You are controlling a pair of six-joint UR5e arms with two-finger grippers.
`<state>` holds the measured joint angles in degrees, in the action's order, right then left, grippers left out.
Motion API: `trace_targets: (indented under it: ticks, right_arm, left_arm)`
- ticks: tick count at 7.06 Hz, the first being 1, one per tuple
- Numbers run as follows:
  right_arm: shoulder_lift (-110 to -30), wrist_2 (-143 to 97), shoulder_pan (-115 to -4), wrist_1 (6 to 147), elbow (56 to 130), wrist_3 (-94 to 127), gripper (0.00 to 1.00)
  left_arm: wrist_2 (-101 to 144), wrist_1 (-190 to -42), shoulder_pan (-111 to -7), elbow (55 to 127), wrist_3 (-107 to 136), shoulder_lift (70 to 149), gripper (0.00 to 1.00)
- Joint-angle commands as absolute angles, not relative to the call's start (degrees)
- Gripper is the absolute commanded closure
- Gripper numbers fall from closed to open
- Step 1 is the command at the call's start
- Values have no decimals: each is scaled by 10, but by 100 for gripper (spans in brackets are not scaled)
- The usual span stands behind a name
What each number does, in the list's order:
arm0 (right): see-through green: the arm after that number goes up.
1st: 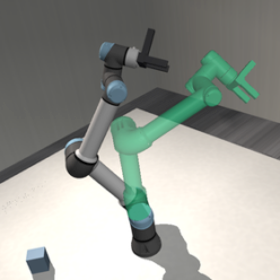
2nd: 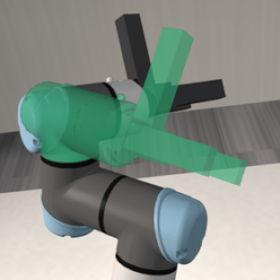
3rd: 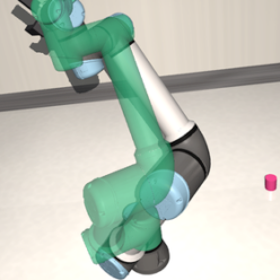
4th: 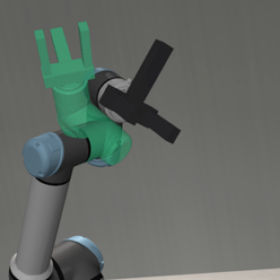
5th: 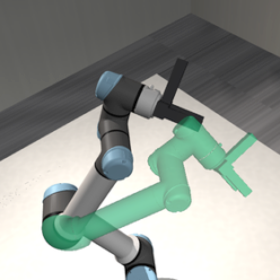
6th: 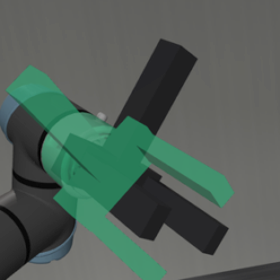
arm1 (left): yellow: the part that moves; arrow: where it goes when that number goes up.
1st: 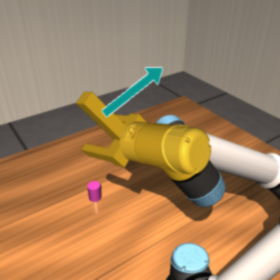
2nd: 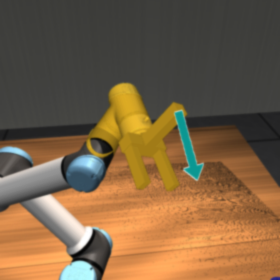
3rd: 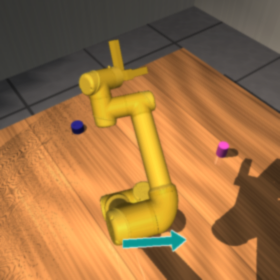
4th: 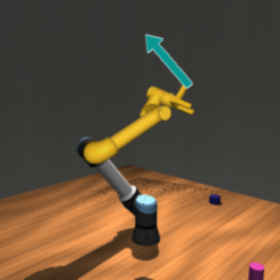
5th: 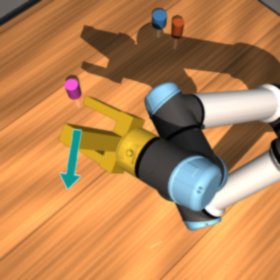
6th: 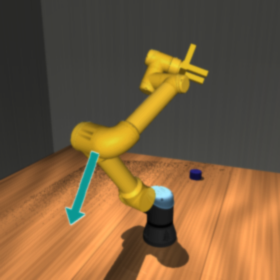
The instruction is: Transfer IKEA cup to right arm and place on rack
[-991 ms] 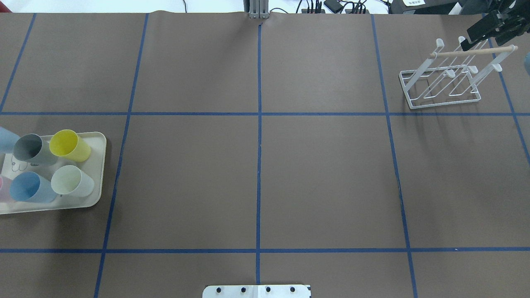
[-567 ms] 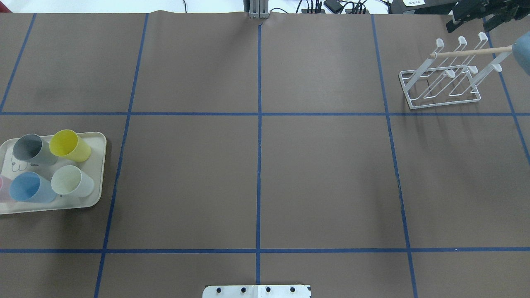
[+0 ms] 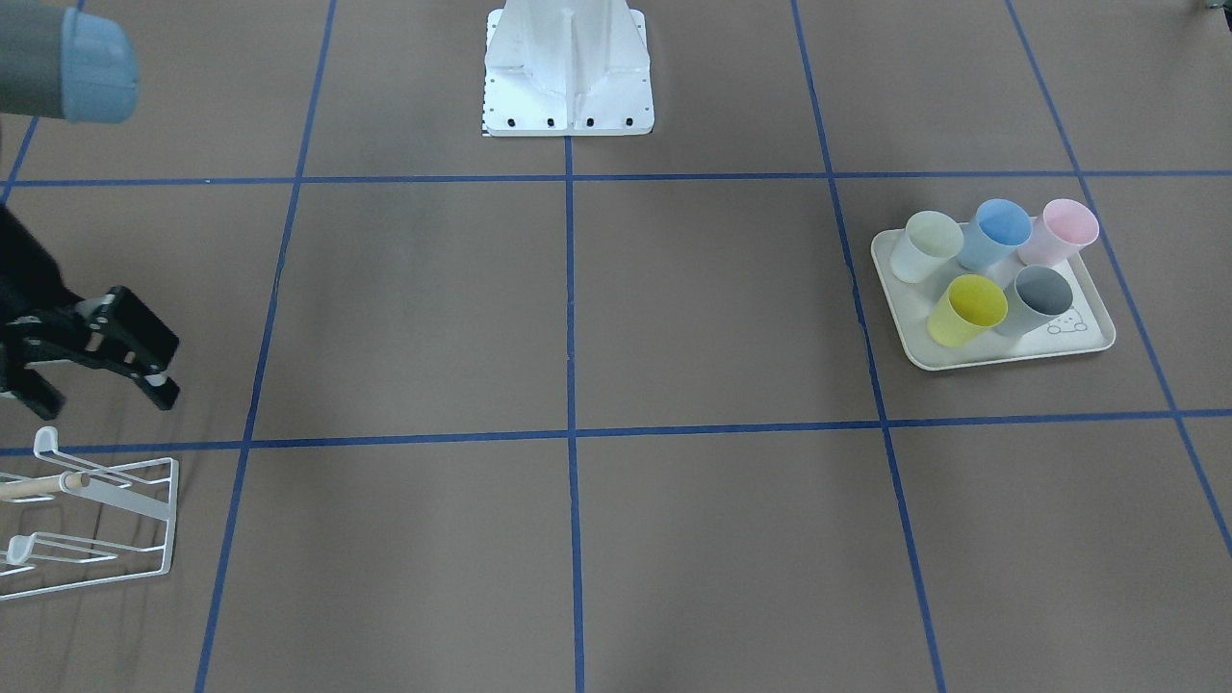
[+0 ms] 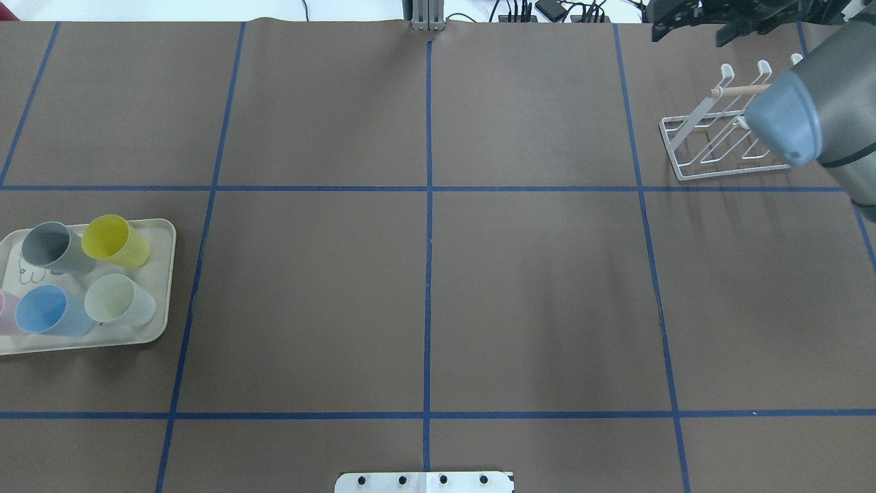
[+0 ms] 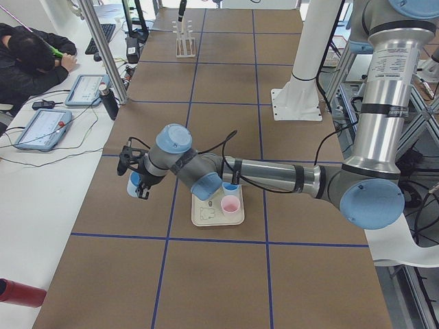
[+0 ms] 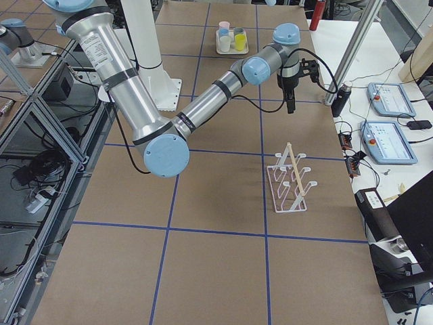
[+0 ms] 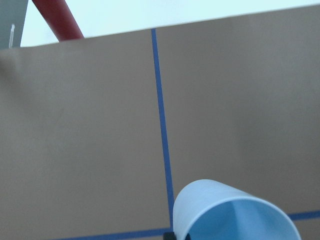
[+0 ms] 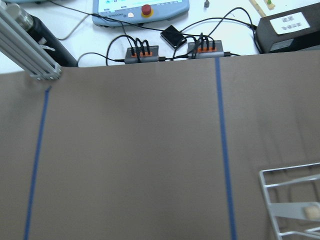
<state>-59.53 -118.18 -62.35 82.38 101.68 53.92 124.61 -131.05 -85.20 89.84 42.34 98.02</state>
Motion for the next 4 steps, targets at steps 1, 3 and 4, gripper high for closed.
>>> trace_targets:
  ticks: [1,3,4]
  right_arm:
    - [-593,-1117,-544,642,999,797,0]
    - [-592,-1059,-498,531,999,935,0]
    - [-586,-1021,-475,486,999,960,0]
  left_arm:
    - [1247,-1351,-818,938,604,992,100]
    - [1245,-1426,-753,988,829,992,100]
    - [1245,-1435,-725,1024,908,993,100]
